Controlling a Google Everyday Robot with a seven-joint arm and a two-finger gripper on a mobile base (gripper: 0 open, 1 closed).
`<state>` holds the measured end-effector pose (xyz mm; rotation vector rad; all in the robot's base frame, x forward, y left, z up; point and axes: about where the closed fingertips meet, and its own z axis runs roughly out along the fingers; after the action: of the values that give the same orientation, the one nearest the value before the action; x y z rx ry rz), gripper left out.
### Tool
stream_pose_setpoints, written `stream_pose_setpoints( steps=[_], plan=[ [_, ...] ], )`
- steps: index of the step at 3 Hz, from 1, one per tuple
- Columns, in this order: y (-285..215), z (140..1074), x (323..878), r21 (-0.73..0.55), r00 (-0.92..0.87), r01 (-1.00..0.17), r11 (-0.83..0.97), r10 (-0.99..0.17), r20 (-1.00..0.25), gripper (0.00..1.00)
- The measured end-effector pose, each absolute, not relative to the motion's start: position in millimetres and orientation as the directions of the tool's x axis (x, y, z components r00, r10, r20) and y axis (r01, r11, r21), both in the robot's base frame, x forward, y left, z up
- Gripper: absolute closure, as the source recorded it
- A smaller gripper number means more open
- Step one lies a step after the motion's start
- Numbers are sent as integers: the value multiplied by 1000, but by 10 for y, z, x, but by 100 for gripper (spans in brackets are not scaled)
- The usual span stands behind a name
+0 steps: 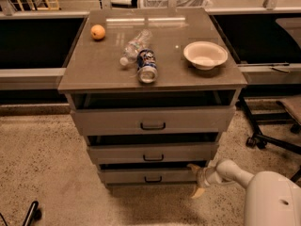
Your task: Open bottom drawer
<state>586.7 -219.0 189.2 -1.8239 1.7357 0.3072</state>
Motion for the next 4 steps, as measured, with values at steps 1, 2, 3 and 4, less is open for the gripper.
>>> stream_pose_setpoints(
  steps=[1,2,3,4],
  plan=[
    [-2179,1805,5843,-225,73,-972,61,-837,-543,38],
    [-2164,1776,5836,-207,50,-975,75,-841,-539,48],
    [-2161,1773,5834,-204,45,-976,79,-841,-539,46],
    [-2161,1830,5834,-204,45,-976,79,-841,-539,28]
  ],
)
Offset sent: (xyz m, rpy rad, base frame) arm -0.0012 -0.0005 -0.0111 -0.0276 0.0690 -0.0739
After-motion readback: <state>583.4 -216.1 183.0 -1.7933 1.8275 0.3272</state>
